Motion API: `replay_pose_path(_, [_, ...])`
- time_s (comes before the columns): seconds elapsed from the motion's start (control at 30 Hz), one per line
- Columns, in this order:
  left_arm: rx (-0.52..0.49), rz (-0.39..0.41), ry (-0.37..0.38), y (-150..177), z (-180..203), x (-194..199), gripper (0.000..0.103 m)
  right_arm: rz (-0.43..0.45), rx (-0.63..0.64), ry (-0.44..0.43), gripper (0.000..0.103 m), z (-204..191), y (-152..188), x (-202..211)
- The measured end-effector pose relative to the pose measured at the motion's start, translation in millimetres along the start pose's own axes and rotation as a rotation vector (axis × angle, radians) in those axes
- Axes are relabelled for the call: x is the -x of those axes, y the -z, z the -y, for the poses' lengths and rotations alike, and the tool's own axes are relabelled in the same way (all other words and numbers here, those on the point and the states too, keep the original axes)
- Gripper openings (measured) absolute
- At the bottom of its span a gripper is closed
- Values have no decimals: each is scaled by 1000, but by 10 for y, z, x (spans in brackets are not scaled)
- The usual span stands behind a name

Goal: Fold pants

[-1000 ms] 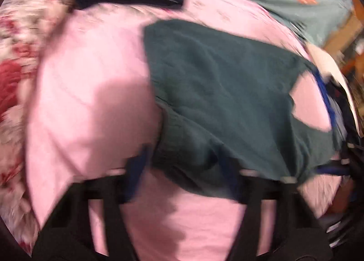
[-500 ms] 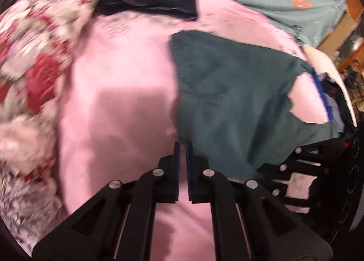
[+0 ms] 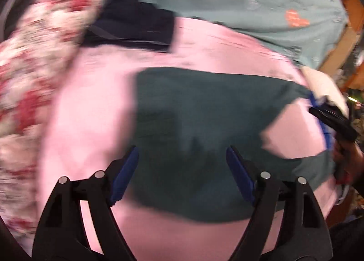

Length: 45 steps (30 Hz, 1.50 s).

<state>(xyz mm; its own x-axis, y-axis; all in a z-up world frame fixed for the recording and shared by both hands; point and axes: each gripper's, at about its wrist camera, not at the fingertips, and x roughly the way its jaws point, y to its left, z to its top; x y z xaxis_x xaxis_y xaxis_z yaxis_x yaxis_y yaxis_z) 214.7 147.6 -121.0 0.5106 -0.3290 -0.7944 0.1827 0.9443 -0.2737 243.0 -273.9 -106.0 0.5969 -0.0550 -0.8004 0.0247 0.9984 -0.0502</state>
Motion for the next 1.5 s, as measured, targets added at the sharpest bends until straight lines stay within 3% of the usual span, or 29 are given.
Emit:
replay_pose_path(0.07, [-33,-26,58,-42,484,-228,80,-2,-66,127,50,766,-134,-217])
replay_pose_path(0.17, [-64,-63,87,-60,1130,-502,80,1,-188,205,50,1604,-318,-526])
replay_pose_path(0.27, [-41,-98,140,-65,1544,-702,81,-13,-245,170,50,2139,-448,-857])
replay_pose_path(0.37, [-51,-117,133,-38,1851,-839,82,-50,-204,136,50,2352,-513,-1232])
replay_pose_path(0.4, [-57,-120,123,-24,1929,-863,82,-50,-203,116,50,2403,-510,-1263])
replay_pose_path(0.47, [-73,-131,101,0,2061,-913,83,-68,-206,28,18,2486,-499,-1363])
replay_pose_path(0.53, [-77,-138,79,7,2141,-956,83,-88,-201,-3,13,2489,-511,-1397])
replay_pose_path(0.73, [-28,-146,47,-78,2148,-1063,83,-120,-167,-42,12,2620,-566,-1052])
replay_pose_path(0.9, [-27,-154,20,-99,2171,-1076,83,-358,-44,52,18,2625,-332,-1302])
replay_pose_path(1.0, [-35,-143,-9,-91,2155,-1026,84,-289,-116,31,21,2713,-420,-1093])
replay_pose_path(1.07, [-24,-153,-19,-64,2127,-1026,85,-203,-133,-3,30,2724,-570,-982])
replay_pose_path(1.1, [-22,-157,-23,-57,2125,-1027,85,-194,-126,-16,31,2725,-638,-1015])
replay_pose_path(1.23, [-18,-156,-54,-35,2141,-972,85,-273,-154,-87,31,2762,-818,-1449])
replay_pose_path(1.3, [-20,-150,-67,-20,2144,-933,85,-325,-125,-113,23,2704,-852,-1656])
replay_pose_path(1.37, [-18,-151,-86,9,2120,-906,85,-320,-73,-89,1,2618,-892,-1670])
replay_pose_path(1.4, [-15,-153,-89,15,2110,-901,85,-297,-61,-90,1,2602,-921,-1638])
replay_pose_path(1.5, [9,-161,-95,38,2076,-902,85,-96,-67,-58,1,2604,-1070,-1373])
